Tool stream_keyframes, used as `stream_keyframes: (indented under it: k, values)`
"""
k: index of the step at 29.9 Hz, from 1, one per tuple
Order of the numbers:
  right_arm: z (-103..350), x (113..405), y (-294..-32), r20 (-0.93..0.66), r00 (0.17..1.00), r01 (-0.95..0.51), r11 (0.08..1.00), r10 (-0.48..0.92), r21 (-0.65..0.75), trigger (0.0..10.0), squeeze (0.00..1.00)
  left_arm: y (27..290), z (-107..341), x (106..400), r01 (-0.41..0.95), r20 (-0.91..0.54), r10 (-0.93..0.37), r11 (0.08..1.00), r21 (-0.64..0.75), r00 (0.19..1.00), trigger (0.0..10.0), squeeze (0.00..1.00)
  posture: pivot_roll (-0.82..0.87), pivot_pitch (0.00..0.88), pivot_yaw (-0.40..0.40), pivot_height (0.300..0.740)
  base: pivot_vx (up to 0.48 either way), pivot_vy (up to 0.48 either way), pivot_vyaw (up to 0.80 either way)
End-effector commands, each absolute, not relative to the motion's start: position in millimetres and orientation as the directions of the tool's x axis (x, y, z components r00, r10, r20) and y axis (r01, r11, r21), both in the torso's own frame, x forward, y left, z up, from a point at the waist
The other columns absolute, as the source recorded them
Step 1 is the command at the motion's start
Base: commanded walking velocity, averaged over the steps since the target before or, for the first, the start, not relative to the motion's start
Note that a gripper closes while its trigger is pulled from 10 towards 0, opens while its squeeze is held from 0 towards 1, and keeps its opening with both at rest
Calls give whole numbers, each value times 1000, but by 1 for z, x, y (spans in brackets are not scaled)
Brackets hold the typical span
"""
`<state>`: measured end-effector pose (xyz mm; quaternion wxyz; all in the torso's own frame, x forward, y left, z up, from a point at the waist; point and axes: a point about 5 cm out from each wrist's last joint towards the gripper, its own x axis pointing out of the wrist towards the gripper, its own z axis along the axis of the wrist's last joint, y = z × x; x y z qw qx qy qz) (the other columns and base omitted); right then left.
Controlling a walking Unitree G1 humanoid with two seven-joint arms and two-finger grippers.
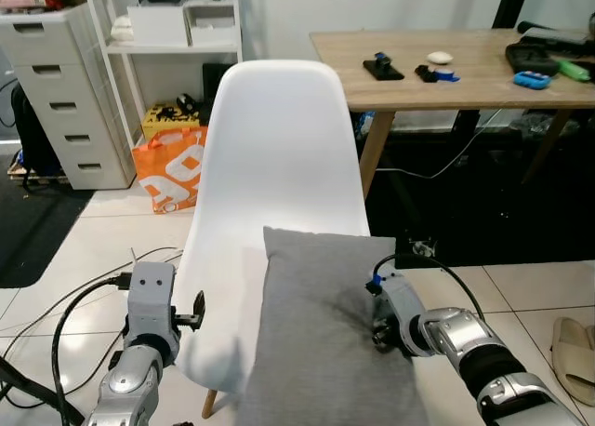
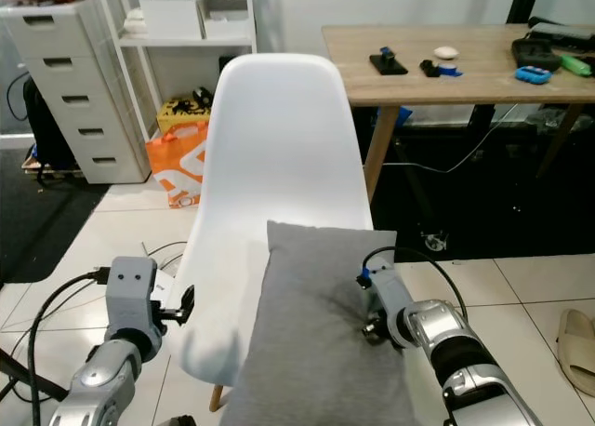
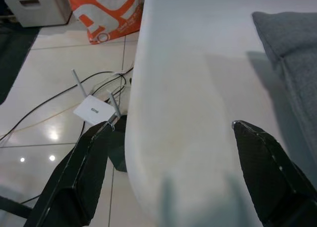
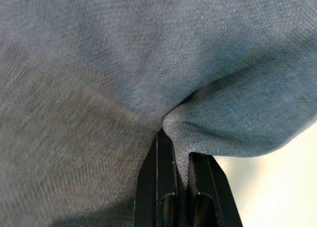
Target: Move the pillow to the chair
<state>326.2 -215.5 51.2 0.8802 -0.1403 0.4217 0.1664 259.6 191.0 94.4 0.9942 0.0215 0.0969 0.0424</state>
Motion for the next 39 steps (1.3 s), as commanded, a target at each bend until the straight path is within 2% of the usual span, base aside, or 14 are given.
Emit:
stream_keyframes:
  k: [1,2,4,8,11,22,28,29,30,31,32,33,35,39]
  values:
    - [48,322,-241,-771,636,-301,928,23,-220,10000,0,194,93,257,-80,-207,91,995,63,974,10000,0,-161,74,6,561,0,0,0]
    - [59,331,-240,-704,708,-247,952,52,-179,10000,0,194,92,257,-79,-209,91,995,64,974,10000,0,-163,77,11,561,0,0,0]
    - [59,331,-240,-704,708,-247,952,52,-179,10000,0,194,92,257,-79,-209,91,995,64,974,10000,0,-163,77,11,561,0,0,0]
    - [89,352,-199,-511,798,-332,941,318,68,10000,0,192,92,256,-70,-215,82,995,65,973,10000,0,-165,82,18,561,0,0,0]
    - [93,351,-164,-500,730,-469,874,466,130,10000,0,193,92,256,-69,-217,82,995,67,973,10000,0,-160,85,18,561,0,0,0]
    - [86,345,-126,-548,631,-580,803,549,138,10000,0,194,91,254,-72,-222,86,995,69,971,10000,0,-163,89,19,561,0,0,0]
    - [84,343,-130,-595,630,-538,833,499,129,10000,0,194,91,255,-74,-222,87,995,65,971,10000,0,-164,88,15,561,0,0,0]
    - [83,345,-136,-601,649,-506,854,467,118,10000,27,194,91,255,-74,-222,87,995,65,971,10000,0,-164,88,15,561,0,0,0]
    - [83,347,-143,-609,667,-469,877,430,106,10000,455,194,91,255,-74,-222,87,995,65,971,10000,0,-165,87,15,561,0,0,0]
    - [82,349,-149,-613,683,-442,893,396,84,10000,757,194,91,255,-74,-223,86,995,64,971,10000,0,-165,87,15,561,0,0,0]
    - [82,349,-149,-613,683,-442,893,396,84,10000,757,194,91,255,-74,-223,86,995,64,971,10000,0,-165,87,15,561,0,0,0]
    - [84,351,-156,-613,703,-409,910,360,65,10000,933,194,90,255,-74,-223,86,995,64,971,10000,0,-165,85,15,561,0,0,0]
    - [86,355,-165,-607,735,-366,931,304,23,10000,1000,194,90,255,-73,-223,86,995,63,971,10000,0,-167,82,15,561,0,0,0]
    - [93,360,-190,-592,798,-215,972,118,-97,10000,1000,193,91,256,-71,-219,83,996,61,972,10000,0,-167,73,13,561,0,0,0]
